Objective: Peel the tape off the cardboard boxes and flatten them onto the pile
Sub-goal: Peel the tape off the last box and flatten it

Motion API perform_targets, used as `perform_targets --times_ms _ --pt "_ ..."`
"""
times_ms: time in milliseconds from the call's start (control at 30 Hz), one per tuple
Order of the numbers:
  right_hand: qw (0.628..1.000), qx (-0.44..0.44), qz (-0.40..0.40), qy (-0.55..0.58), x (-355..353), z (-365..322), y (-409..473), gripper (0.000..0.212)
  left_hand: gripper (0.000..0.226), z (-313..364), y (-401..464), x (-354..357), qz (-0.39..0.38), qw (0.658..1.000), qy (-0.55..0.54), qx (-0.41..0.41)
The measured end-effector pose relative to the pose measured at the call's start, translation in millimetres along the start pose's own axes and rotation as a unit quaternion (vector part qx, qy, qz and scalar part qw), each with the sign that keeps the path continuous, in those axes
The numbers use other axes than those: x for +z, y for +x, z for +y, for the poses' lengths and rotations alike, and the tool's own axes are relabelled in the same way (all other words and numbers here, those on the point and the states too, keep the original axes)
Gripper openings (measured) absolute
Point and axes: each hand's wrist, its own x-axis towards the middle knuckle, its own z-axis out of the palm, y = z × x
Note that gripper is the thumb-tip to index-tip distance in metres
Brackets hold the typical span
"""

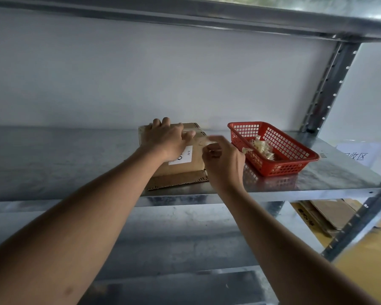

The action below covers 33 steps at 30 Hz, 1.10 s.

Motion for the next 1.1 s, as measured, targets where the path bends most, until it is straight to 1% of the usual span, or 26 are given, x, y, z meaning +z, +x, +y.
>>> perform_targets --times_ms 33,67,167,333,433,600,700,833,967,1100 --pt "1.000 0.005 0.003 0.018 -3.0 0.6 1.7 0.033 0.066 2.2 0.5 1.1 0.003 1.000 0.001 -0.002" --pt "1.000 0.008 0.005 0.023 -5.6 1.0 3.3 0.034 0.066 4.9 1.3 1.9 0.006 1.000 -0.002 -0.005" --pt "1.000 -0.006 0.028 -0.012 -15.6 4.7 8.5 0.016 0.066 18.0 4.2 2.3 0.000 1.000 -0.015 -0.003" --pt "0.994 0.006 0.032 -0.103 -41.8 21.1 25.5 0.020 0.064 42.2 8.3 1.7 -0.011 1.000 -0.018 0.011" --pt "0.990 0.024 0.040 -0.134 -61.5 35.7 39.2 0.020 0.065 50.8 11.9 1.1 -0.020 1.000 -0.021 0.011" --pt "0.980 0.064 0.068 -0.177 -82.8 59.4 55.1 0.007 0.057 62.3 19.3 -2.6 -0.026 0.999 -0.032 0.016" --pt "0.978 0.071 0.053 -0.187 -86.8 72.9 62.7 0.013 0.051 66.6 23.0 -5.5 -0.030 0.998 -0.053 0.016" --pt "0.972 0.083 0.017 -0.218 -85.9 89.4 74.7 0.011 0.054 72.0 24.9 -7.6 -0.027 0.998 -0.056 0.017" --pt "0.957 0.106 -0.030 -0.268 -84.3 103.8 81.5 0.021 0.054 78.5 25.8 -7.8 -0.027 0.998 -0.049 0.009" --pt "0.957 0.117 -0.052 -0.261 -84.6 110.1 85.1 0.024 0.057 82.5 26.2 -6.6 -0.027 0.999 -0.033 0.006"
